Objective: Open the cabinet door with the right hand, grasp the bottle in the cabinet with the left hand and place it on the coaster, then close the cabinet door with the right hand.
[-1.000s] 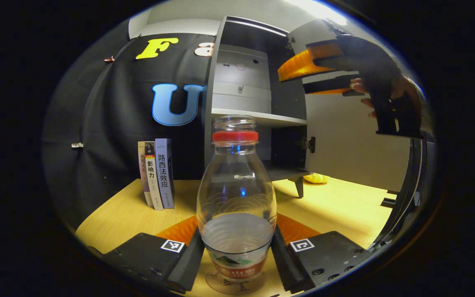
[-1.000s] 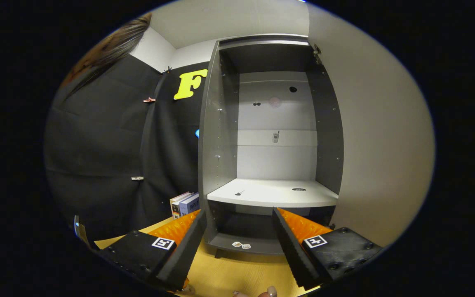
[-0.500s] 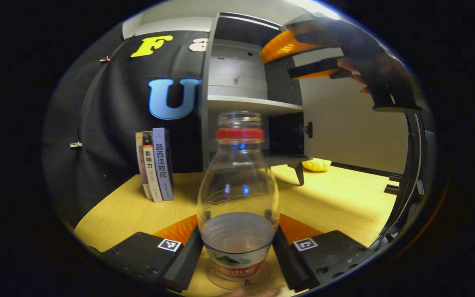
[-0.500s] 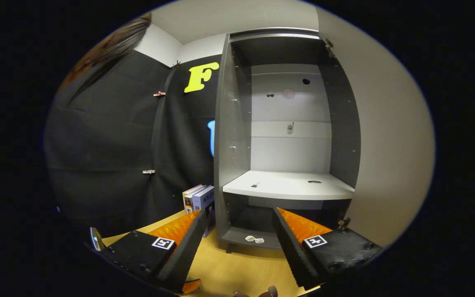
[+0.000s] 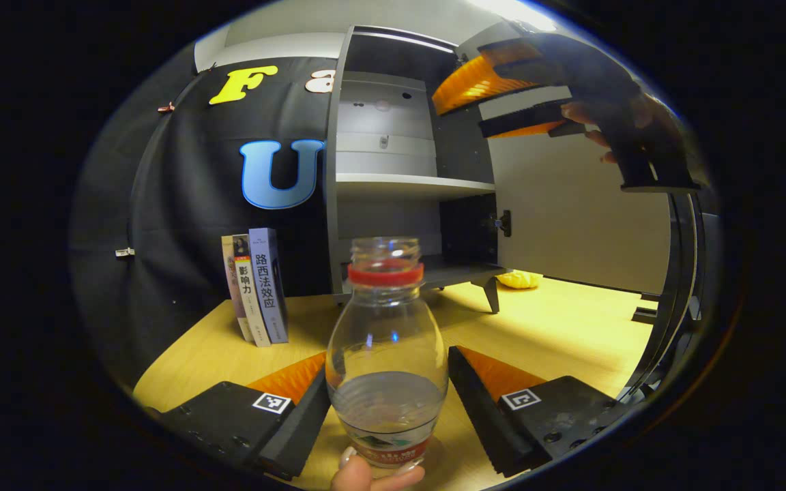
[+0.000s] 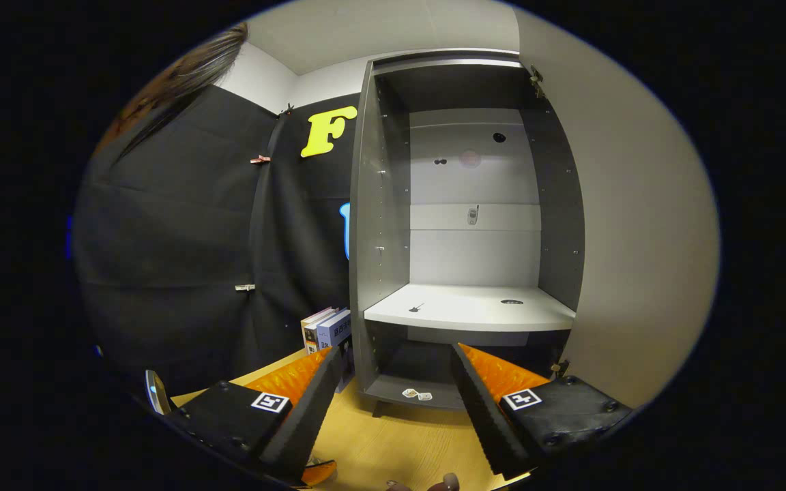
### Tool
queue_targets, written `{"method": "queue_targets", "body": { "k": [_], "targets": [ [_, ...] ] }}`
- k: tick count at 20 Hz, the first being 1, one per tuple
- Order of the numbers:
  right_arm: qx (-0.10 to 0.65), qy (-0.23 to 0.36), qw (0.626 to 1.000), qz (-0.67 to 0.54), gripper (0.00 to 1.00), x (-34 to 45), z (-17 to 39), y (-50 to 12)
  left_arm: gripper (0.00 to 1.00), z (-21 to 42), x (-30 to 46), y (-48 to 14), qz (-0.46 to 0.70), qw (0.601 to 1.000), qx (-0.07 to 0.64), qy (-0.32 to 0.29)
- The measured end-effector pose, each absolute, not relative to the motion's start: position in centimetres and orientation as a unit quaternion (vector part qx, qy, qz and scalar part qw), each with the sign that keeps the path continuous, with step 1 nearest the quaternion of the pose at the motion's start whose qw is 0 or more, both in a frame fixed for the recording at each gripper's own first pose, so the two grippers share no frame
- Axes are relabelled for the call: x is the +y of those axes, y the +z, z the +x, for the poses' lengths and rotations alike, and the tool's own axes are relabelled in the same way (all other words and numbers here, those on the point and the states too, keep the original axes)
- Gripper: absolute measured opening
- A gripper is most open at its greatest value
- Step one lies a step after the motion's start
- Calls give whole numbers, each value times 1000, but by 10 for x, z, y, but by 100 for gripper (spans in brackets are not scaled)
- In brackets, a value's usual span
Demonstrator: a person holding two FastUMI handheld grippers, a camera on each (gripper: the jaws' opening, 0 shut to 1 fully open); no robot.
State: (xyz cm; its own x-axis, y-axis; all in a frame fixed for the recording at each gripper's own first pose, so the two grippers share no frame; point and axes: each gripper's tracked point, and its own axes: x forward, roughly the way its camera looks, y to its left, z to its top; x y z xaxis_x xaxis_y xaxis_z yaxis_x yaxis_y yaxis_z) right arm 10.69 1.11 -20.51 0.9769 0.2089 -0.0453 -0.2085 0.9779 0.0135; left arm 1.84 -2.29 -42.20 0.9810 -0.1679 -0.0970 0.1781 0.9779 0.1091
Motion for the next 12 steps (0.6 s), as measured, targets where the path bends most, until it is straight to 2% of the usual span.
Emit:
{"method": "queue_targets", "body": {
  "k": [5,8,12],
  "targets": [
    [11,96,995,3,97,5,99,-177,96,21,-17,-361,53,995,20,-87],
    [-21,64,997,-30,98,-10,90,-141,96,20,-18,-294,41,994,-2,-102],
    [-15,45,996,-69,98,-16,56,-119,96,20,-22,-205,30,990,-21,-133]
  ]
}}
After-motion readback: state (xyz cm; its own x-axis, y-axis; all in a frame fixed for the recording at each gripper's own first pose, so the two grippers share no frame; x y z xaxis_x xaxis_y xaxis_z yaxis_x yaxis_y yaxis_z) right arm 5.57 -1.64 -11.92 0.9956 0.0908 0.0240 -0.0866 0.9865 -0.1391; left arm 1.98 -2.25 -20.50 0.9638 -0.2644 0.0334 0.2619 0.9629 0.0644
